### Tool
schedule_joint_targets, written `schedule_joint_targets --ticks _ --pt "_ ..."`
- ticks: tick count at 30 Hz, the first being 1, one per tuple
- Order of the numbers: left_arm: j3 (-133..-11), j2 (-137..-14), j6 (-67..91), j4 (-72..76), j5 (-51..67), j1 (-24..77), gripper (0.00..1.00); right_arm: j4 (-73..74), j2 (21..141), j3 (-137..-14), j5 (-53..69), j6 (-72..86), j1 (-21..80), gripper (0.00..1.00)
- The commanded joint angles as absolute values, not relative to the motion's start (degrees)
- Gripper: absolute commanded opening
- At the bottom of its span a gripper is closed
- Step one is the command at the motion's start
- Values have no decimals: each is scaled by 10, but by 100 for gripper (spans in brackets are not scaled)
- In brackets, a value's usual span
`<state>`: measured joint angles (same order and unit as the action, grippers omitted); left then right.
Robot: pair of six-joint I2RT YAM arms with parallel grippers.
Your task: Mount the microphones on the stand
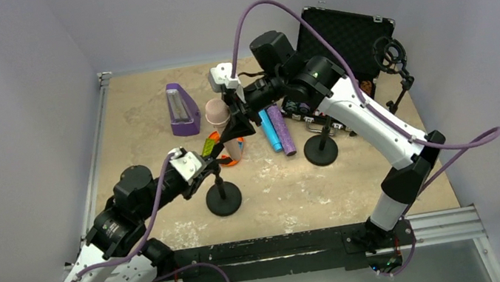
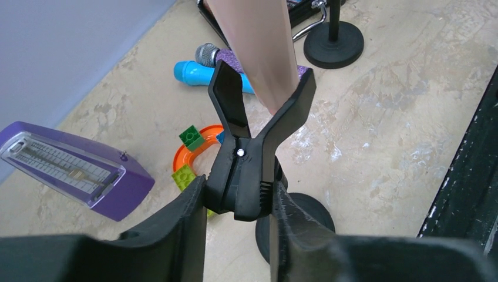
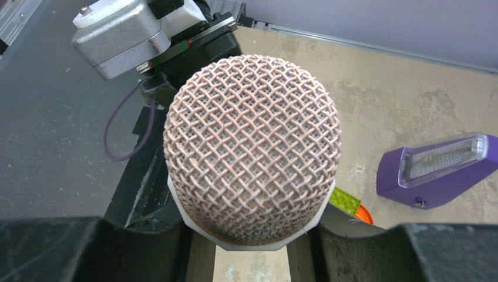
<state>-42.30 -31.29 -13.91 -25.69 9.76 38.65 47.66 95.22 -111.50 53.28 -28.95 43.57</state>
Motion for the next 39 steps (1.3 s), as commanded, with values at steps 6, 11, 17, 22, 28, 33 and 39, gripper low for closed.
schedule_joint_targets --ticks 6,11,17,22,28,33,39 --pt "-426 -317 -124 -227 146 375 4 469 951 -1100 530 -293 468 0" --pt "-426 -314 -118 -227 164 369 3 450 966 -1076 512 -284 502 0" --pt "-423 -315 -114 -224 179 367 3 449 981 -1083 485 -285 515 0" --pt "-423 -314 -107 -221 186 361 2 448 982 -1067 481 -289 528 0" --pt "-408 -295 -94 -210 199 352 0 402 941 -999 500 -266 514 0" --pt "-399 -288 -79 -205 212 348 0 313 901 -915 551 -213 476 0" --pt "-395 -289 -75 -202 219 347 0 205 864 -848 628 -160 441 0"
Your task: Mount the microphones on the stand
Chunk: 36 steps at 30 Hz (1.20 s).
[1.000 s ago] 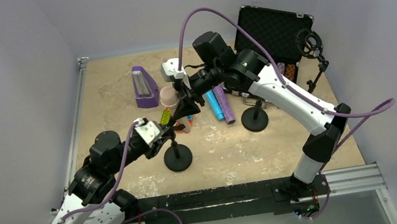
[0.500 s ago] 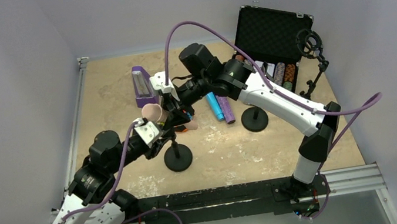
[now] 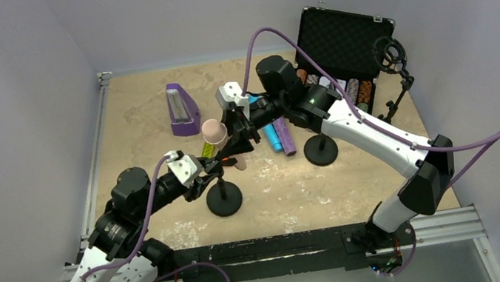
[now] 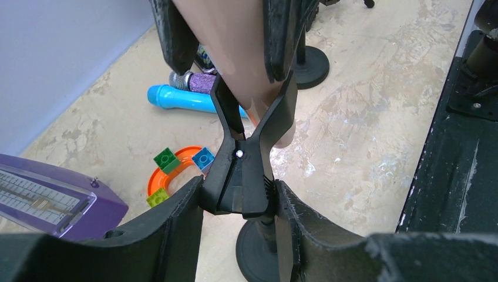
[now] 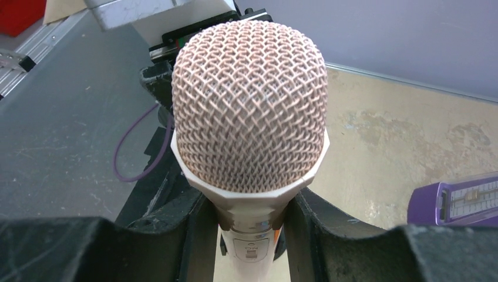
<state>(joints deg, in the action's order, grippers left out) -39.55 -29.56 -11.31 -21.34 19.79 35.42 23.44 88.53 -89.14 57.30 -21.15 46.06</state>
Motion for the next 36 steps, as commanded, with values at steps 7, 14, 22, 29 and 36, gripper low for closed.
schedule_joint_targets --ticks 7,14,22,29,36 --pt "-394 -293 -70 -202 218 345 0 140 871 -801 652 -135 447 0" --pt "-392 -291 -63 -204 209 344 11 148 869 -807 662 -142 450 0" --pt "-389 -279 -57 -202 218 344 59 199 857 -815 664 -196 450 0" --pt "-393 -264 -63 -218 216 345 91 213 864 -826 664 -208 450 0" --pt "-394 -243 -70 -232 196 344 99 225 869 -840 665 -215 450 0"
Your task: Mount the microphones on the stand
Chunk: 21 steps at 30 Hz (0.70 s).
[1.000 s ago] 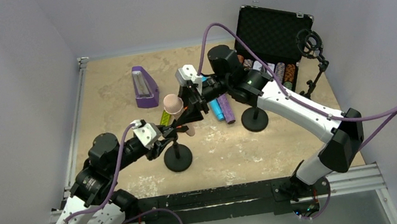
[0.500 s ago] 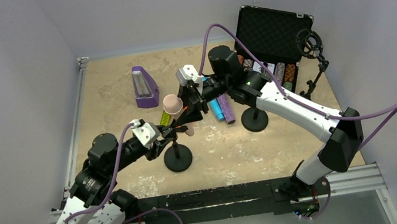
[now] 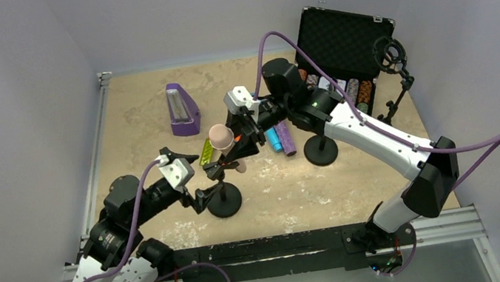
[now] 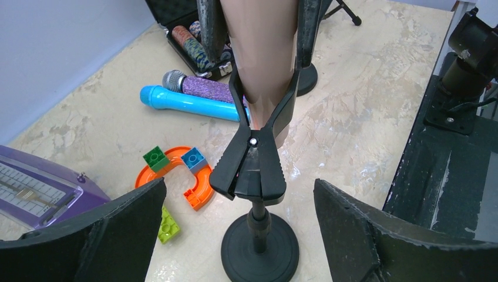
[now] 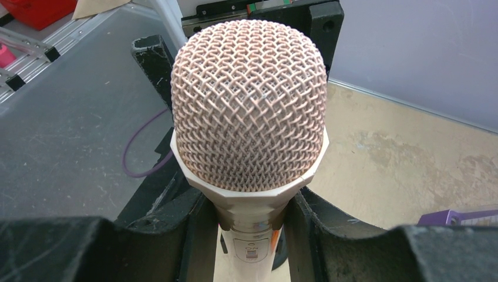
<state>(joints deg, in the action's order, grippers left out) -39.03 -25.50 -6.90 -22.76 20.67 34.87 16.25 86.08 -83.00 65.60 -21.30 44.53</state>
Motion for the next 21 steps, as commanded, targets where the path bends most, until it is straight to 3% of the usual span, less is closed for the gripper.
schedule_joint_targets --ticks 1,21 --pt "-394 -241 -72 -234 193 343 99 226 869 -841 666 -216 450 0" --pt "-395 -218 -86 -247 191 327 99 232 869 -848 673 -222 451 0"
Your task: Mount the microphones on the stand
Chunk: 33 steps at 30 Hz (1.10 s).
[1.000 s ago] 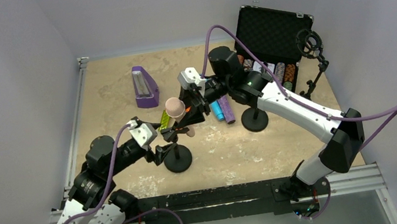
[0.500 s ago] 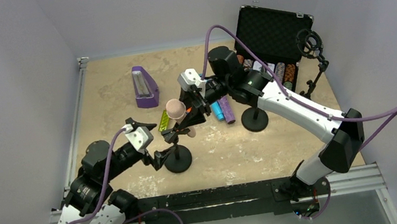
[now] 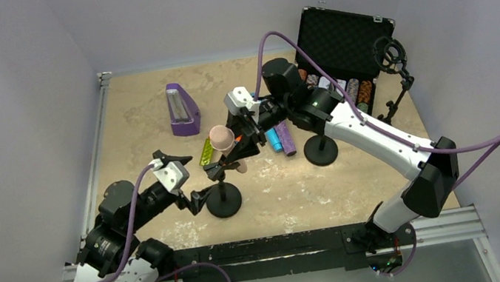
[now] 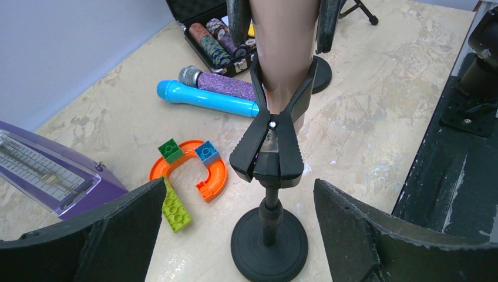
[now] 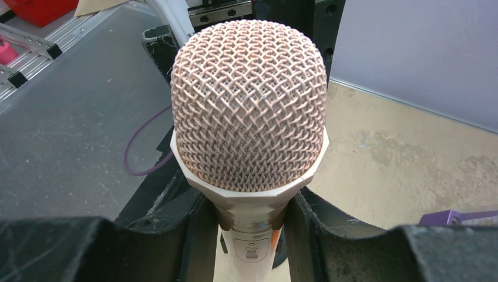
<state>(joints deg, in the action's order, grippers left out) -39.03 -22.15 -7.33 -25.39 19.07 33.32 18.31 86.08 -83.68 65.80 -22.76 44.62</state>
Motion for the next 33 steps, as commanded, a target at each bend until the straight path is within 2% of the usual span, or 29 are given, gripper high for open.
schedule_joint_targets --ticks 1,26,33 --pt "-395 -218 -86 -248 192 326 99 232 870 -848 674 -222 450 0" --pt "-399 -231 -96 -250 212 318 97 238 873 -857 674 -223 450 0" --pt "-417 -268 -101 -255 232 316 90 242 877 -865 675 -223 450 0"
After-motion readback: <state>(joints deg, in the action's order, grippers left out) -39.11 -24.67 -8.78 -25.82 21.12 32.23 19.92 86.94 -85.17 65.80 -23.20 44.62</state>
